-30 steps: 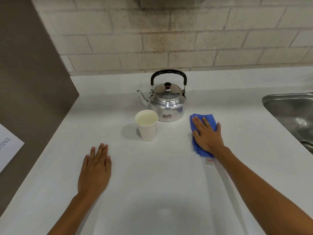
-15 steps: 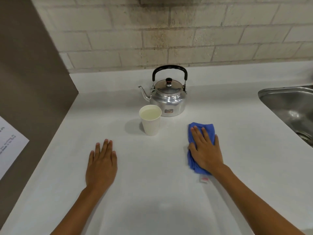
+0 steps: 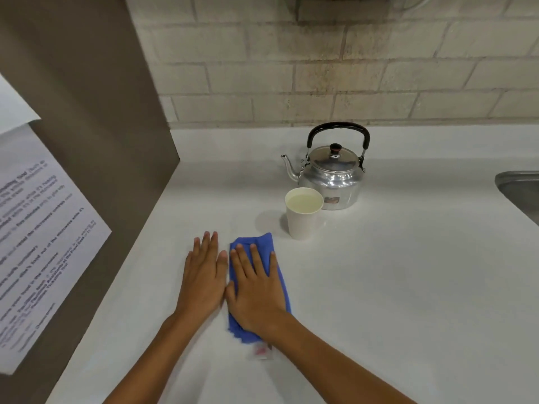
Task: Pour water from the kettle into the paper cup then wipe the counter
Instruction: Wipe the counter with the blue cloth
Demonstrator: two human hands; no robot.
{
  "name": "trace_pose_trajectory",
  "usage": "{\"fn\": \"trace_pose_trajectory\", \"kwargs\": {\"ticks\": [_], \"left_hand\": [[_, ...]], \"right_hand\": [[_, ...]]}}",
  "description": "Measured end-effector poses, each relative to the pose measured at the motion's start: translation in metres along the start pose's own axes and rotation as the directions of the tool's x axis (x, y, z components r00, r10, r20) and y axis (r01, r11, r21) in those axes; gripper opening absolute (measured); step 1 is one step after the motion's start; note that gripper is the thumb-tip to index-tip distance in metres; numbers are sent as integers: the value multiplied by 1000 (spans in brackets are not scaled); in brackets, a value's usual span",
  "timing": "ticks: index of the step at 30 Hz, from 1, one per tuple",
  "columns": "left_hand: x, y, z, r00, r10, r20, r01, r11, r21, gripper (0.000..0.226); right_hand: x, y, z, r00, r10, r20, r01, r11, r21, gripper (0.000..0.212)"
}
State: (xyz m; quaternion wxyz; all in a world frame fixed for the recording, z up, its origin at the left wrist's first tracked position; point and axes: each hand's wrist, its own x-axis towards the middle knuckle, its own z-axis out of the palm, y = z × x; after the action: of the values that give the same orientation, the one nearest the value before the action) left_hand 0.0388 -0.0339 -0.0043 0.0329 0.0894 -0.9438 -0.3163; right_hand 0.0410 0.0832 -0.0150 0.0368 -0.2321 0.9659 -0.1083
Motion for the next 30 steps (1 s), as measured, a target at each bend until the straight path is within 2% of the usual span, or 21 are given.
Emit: {"fn": "trace_pose_trajectory", "kwargs": {"ticks": [3, 5, 7, 9, 12, 15, 18, 24, 30], "left_hand": [[-3, 2, -7, 1000, 12, -19, -12, 1000, -5, 51], [-10, 8, -3, 999, 34, -19, -34, 999, -10, 52], [-22, 20, 9, 997, 73, -6, -73, 997, 22, 58], [-33, 31, 26, 994, 103, 33, -107, 986, 124, 65], [-41, 37, 46, 988, 93, 124, -130, 932, 339, 76], [-37, 34, 52, 990, 62, 129, -110, 906, 409, 81], [-22, 27, 52, 990, 82, 117, -124, 899, 419, 66], [34, 16, 42, 992, 88, 92, -119, 900, 419, 67], [104, 17, 43, 989, 86, 117, -126, 909, 398, 63]], "right_hand": [[13, -7, -7, 997, -72, -2, 72, 993, 90, 54], [2, 6, -16, 991, -95, -99, 117, 960, 255, 50], [-18, 30, -28, 973, -15, -231, 105, 918, 383, 43], [-34, 62, -38, 933, 136, -332, 14, 911, 412, 38], [-38, 108, -44, 892, 300, -338, -166, 913, 372, 34], [-27, 136, -41, 900, 354, -255, -305, 928, 214, 45], [-15, 152, -35, 916, 324, -237, -303, 945, 124, 53], [-2, 157, -21, 936, 306, -175, -304, 952, 36, 55], [-1, 159, -17, 934, 316, -167, -315, 949, 34, 55]]}}
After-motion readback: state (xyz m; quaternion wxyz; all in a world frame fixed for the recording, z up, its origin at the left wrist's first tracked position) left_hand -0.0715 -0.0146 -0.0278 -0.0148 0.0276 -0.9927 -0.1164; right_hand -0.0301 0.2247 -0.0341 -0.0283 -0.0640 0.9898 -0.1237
